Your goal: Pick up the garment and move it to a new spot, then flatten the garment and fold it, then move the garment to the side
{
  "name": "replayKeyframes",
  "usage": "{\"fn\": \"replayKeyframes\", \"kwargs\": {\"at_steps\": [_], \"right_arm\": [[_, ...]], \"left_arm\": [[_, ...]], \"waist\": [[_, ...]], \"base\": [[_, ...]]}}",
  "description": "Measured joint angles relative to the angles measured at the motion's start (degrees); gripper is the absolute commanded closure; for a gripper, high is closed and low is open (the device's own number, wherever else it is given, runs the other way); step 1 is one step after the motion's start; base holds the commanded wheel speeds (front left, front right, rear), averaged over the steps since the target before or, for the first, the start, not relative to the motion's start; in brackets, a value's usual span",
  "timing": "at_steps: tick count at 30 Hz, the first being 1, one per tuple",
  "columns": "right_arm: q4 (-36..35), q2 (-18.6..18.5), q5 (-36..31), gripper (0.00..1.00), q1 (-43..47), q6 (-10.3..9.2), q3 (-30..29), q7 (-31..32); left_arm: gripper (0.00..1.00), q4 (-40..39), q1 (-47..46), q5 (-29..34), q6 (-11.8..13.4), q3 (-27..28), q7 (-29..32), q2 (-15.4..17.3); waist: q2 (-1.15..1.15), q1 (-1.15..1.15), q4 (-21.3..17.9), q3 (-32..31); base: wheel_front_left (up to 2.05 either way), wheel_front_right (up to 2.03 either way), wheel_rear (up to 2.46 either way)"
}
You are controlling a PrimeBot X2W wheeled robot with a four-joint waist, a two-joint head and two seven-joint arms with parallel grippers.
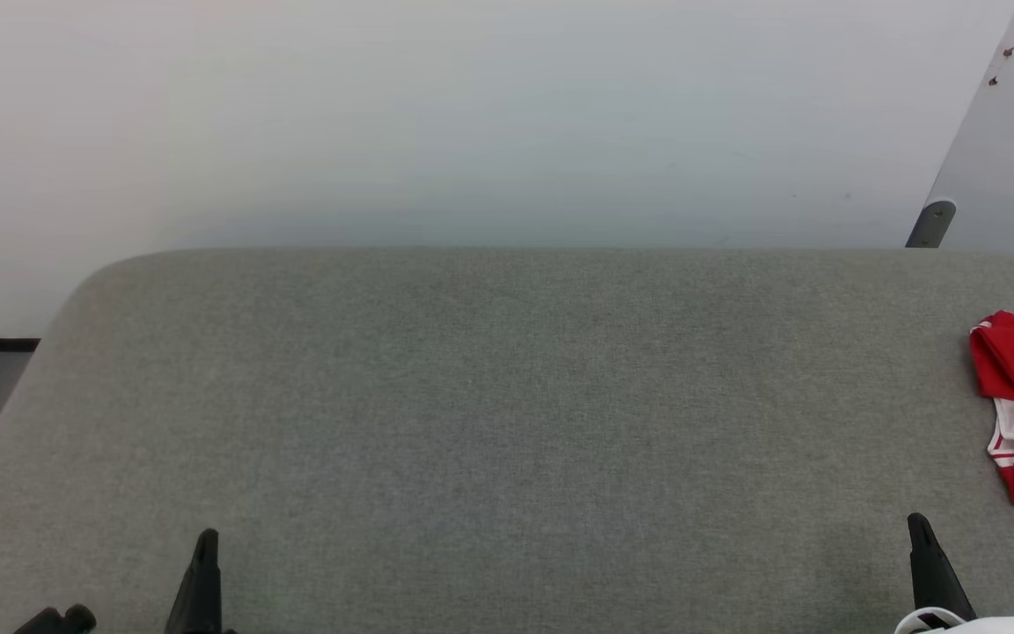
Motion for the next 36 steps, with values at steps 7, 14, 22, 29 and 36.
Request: {"fn": "replayKeyframes", "kwargs": {"at_steps": [7,14,22,29,36], "right_arm": [[0.20,-0.01,5.02,1.00,-0.74,0.00,-0.07,1.32],[0.33,-0.02,10.11,1.00,-1.69,0.00,-0.10,2.52],[0.54,-0.03,14.95,1.00,-2.70,0.00,-0.15,3.83],[0.63,-0.04,19.25,1.00,-3.61,0.00,-0.19,4.87],[0.77,-0.05,23.41,1.00,-4.59,-0.01,-0.25,5.86]], "left_arm": [[1.00,0.25,-1.10,-4.65,0.00,0.07,1.14,-0.59],[1.00,0.47,-2.22,-8.83,-0.01,0.15,2.52,-1.04],[1.00,0.74,-3.42,-13.29,-0.04,0.23,3.83,-1.71],[1.00,1.00,-4.39,-16.96,-0.05,0.29,4.90,-2.15],[1.00,1.23,-5.32,-20.43,-0.05,0.34,5.89,-2.58]], "waist": [[0.00,0.00,-0.31,0.27],[0.00,0.00,-0.62,0.53],[0.00,0.00,-0.98,0.83],[0.00,0.00,-1.29,1.10],[0.00,0.00,-1.60,1.36]], "base": [[0.00,0.00,0.00],[0.00,0.00,0.00],[0.00,0.00,0.00],[0.00,0.00,0.00],[0.00,0.00,0.00]]}}
